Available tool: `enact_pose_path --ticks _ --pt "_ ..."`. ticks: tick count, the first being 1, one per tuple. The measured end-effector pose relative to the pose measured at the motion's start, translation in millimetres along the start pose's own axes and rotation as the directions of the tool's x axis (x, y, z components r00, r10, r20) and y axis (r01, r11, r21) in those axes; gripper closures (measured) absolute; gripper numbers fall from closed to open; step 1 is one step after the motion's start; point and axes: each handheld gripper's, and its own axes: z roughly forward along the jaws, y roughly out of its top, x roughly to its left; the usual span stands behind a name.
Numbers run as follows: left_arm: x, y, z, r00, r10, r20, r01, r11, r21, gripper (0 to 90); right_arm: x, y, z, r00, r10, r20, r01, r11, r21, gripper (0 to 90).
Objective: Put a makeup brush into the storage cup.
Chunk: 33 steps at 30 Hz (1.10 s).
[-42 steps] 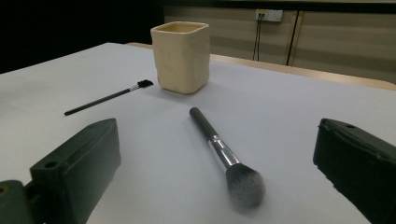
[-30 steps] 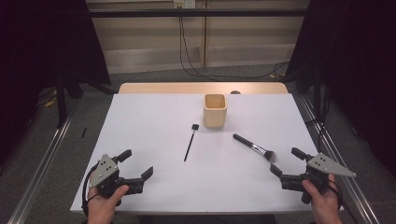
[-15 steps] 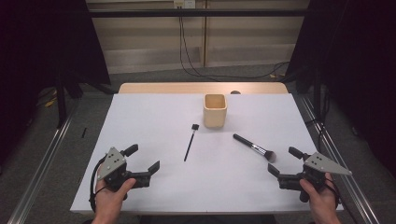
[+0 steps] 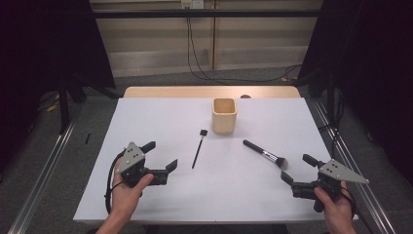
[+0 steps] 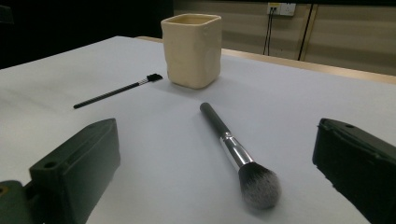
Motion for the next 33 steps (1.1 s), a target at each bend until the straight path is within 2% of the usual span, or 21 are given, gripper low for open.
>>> enact_pose_path --ticks 8,13,16,21,24,28,33 --pt "6.2 12.0 15.8 1.0000 -0.005 0.002 0.005 0.9999 -0.012 3.7 0.9 0.2 1.0 1.0000 -0.006 -0.006 0.006 1.000 0.003 0.5" --pt "11.5 11.3 30.3 0.9999 0.003 -0.017 -0.002 0.9999 0.017 3.7 0.2 0.1 1.4 0.9999 -0.014 -0.003 0.014 1.000 0.014 0.8" --pt "13.7 11.3 39.5 1.0000 -0.006 -0.003 0.006 0.9998 0.021 3.7 -0.6 -0.2 1.6 0.9999 -0.010 -0.004 0.010 1.000 0.013 0.7" --pt "19.0 17.4 52.7 0.9998 -0.021 -0.006 0.021 0.9998 0.007 3.7 -1.0 -0.2 1.9 0.9999 -0.010 0.005 0.010 1.000 0.019 0.7" --pt "21.8 18.2 61.0 1.0000 0.005 -0.005 -0.005 0.9996 0.028 3.7 -2.4 -0.8 2.5 1.0000 -0.003 0.005 0.003 1.000 0.026 0.6" --pt "24.6 18.8 70.5 0.9999 -0.002 -0.011 0.002 0.9995 0.033 3.6 -2.8 -0.9 2.7 1.0000 0.000 0.008 0.000 1.000 0.027 0.6" --pt "27.6 22.6 79.7 0.9999 -0.005 -0.015 0.005 0.9999 0.012 3.6 -2.6 -0.7 2.6 1.0000 -0.003 0.006 0.003 1.000 0.027 0.6"
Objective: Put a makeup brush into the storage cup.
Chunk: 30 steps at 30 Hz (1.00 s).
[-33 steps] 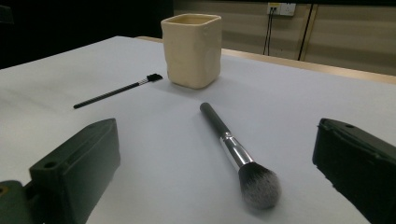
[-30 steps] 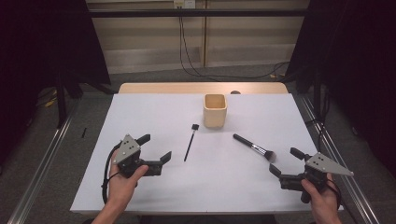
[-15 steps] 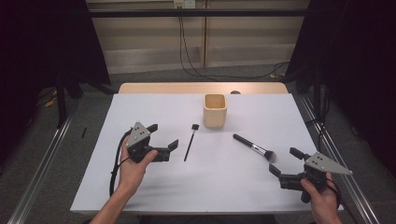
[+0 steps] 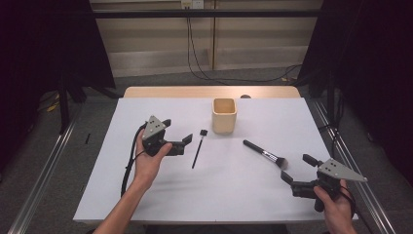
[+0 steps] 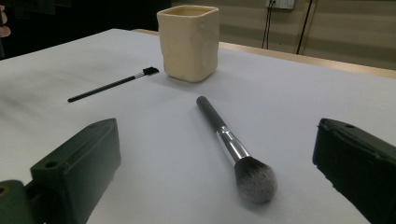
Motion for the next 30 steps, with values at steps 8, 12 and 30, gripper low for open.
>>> enact_pose_path --ticks 8,12,30 --pt "3.8 16.1 18.0 0.9999 0.010 0.004 -0.010 0.9998 0.019 3.4 -0.1 0.2 -0.4 1.0000 0.001 -0.001 -0.001 1.000 -0.001 0.5" --pt "3.7 24.8 24.8 0.9999 0.003 0.011 -0.003 0.9999 0.011 3.4 -0.1 0.3 -0.6 1.0000 0.000 -0.002 0.000 1.000 -0.002 0.5" --pt "15.8 33.7 48.1 0.9995 0.003 -0.032 0.003 0.9816 0.191 2.9 -0.4 -0.3 0.1 1.0000 -0.001 0.001 0.001 1.000 0.003 0.6"
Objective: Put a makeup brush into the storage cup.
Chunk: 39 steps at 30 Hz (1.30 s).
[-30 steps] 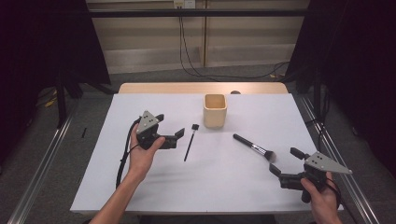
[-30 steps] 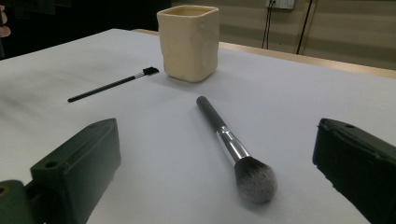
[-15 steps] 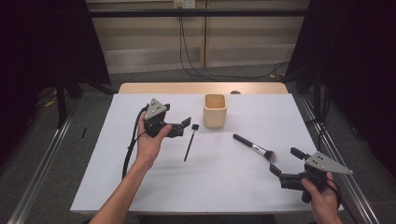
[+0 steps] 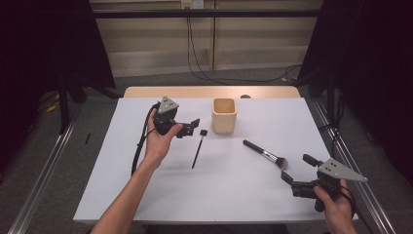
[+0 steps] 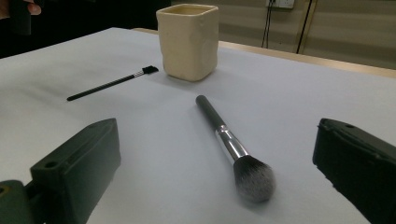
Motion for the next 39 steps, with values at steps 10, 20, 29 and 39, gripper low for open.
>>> enact_pose_path --ticks 10,20,29,39 --pt "2.0 -2.1 8.1 0.9999 -0.003 -0.010 0.005 0.9822 0.188 2.9 -0.4 0.1 0.3 1.0000 0.006 0.005 -0.006 1.000 0.000 0.6" --pt "1.5 -5.4 14.4 0.9997 -0.013 -0.021 0.020 0.9253 0.379 4.5 0.8 0.3 1.1 1.0000 0.002 -0.001 -0.002 1.000 0.002 0.3" --pt "-1.3 -8.0 21.2 0.9995 -0.022 -0.021 0.029 0.8616 0.507 5.8 0.2 -0.1 2.2 1.0000 -0.004 0.003 0.004 1.000 0.011 0.2" --pt "-8.7 -11.9 32.5 0.9995 -0.029 -0.012 0.030 0.7829 0.621 8.6 1.3 -0.1 2.6 0.9999 -0.010 -0.003 0.010 1.000 0.017 0.1"
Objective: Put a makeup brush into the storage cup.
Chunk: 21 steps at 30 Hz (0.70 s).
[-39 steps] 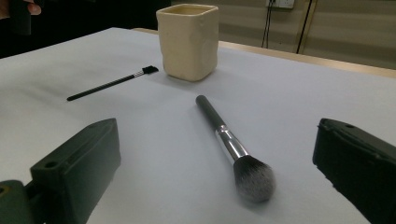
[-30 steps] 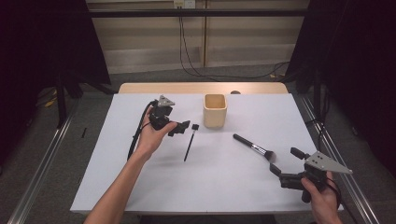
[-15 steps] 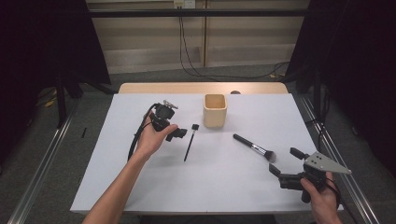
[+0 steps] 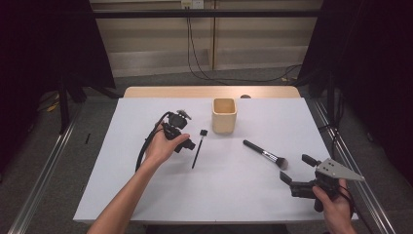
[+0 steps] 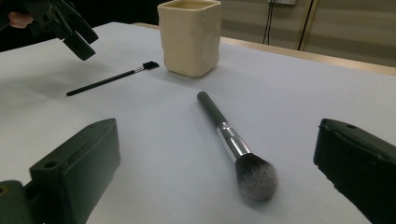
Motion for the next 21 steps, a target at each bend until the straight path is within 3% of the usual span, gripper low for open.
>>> enact_pose_path --ticks 6,9,12,16,18,21 --pt "-6.2 5.0 2.6 0.9996 -0.025 -0.013 0.025 0.9993 0.029 8.6 -0.3 -0.3 0.0 1.0000 0.006 -0.004 -0.006 1.000 0.006 0.1" --pt "-10.1 5.5 10.3 0.9995 -0.032 0.007 0.031 0.9974 0.066 8.6 -0.3 -0.4 0.0 1.0000 0.008 -0.004 -0.008 1.000 0.004 0.1" --pt "-14.9 6.6 16.8 0.9999 -0.014 -0.005 0.015 0.9958 0.090 8.9 -0.6 -0.6 0.1 1.0000 0.007 -0.005 -0.006 1.000 0.008 0.1" --pt "-19.4 9.3 21.0 0.9997 -0.004 0.022 0.001 0.9950 0.099 9.1 -0.8 -0.9 0.4 1.0000 0.005 -0.005 -0.005 1.000 0.012 0.1" --pt "-22.0 10.8 23.9 0.9995 0.002 0.030 -0.006 0.9917 0.128 9.7 -0.6 -1.0 0.7 1.0000 0.007 -0.004 -0.007 1.000 0.014 0.1" --pt "-26.2 12.2 26.4 0.9998 0.018 0.006 -0.018 0.9908 0.134 9.9 -0.4 -1.1 0.8 1.0000 0.004 -0.006 -0.004 1.000 0.017 0.2"
